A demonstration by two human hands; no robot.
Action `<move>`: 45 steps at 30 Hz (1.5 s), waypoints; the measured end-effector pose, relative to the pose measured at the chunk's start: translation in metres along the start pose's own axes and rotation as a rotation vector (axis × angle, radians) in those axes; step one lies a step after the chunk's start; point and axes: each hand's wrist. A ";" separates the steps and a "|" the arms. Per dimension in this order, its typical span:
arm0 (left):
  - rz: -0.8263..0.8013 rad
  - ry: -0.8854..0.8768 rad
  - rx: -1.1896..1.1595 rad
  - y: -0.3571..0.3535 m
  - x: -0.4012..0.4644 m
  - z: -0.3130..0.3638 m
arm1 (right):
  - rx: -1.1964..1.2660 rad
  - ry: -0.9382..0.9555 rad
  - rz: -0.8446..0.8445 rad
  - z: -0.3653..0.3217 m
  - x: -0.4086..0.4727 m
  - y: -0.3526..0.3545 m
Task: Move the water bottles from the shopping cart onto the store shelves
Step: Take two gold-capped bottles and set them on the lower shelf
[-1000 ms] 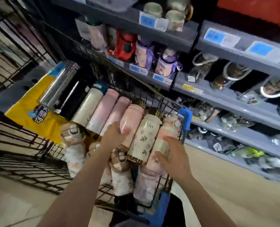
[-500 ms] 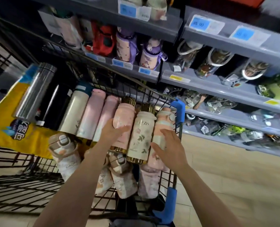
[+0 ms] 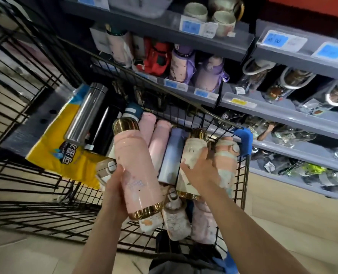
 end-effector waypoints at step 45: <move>-0.185 -0.216 0.205 -0.074 -0.053 -0.015 | 1.069 0.188 0.042 0.039 -0.059 0.107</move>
Point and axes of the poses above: each hand's wrist, its own x-axis towards the middle knuckle, its own y-axis out of the back of the hand, z = x × y, and after that the axes turned 14 degrees about x, right-handed
